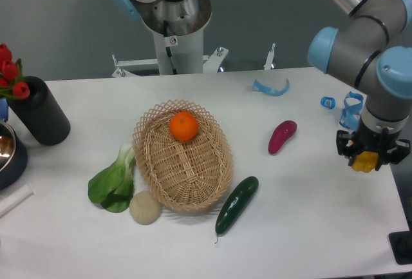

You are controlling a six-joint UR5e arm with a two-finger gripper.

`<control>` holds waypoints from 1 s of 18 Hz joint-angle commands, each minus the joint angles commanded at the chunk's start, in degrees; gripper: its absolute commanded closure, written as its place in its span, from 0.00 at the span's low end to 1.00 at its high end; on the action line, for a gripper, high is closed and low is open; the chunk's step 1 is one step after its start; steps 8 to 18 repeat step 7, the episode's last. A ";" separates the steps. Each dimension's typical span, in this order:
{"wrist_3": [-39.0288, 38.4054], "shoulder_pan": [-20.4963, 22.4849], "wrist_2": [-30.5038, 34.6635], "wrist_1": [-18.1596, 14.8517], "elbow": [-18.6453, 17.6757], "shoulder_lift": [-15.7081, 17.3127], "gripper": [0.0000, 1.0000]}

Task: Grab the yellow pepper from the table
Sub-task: 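Lift the gripped yellow pepper up off the table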

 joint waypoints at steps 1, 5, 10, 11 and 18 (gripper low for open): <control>0.44 0.00 0.09 -0.09 -0.09 0.09 0.76; 0.45 0.26 0.18 -0.18 -0.26 0.18 0.76; 0.53 0.18 0.18 -0.18 -0.44 0.18 0.76; 0.53 0.18 0.18 -0.18 -0.44 0.18 0.76; 0.53 0.18 0.18 -0.18 -0.44 0.18 0.76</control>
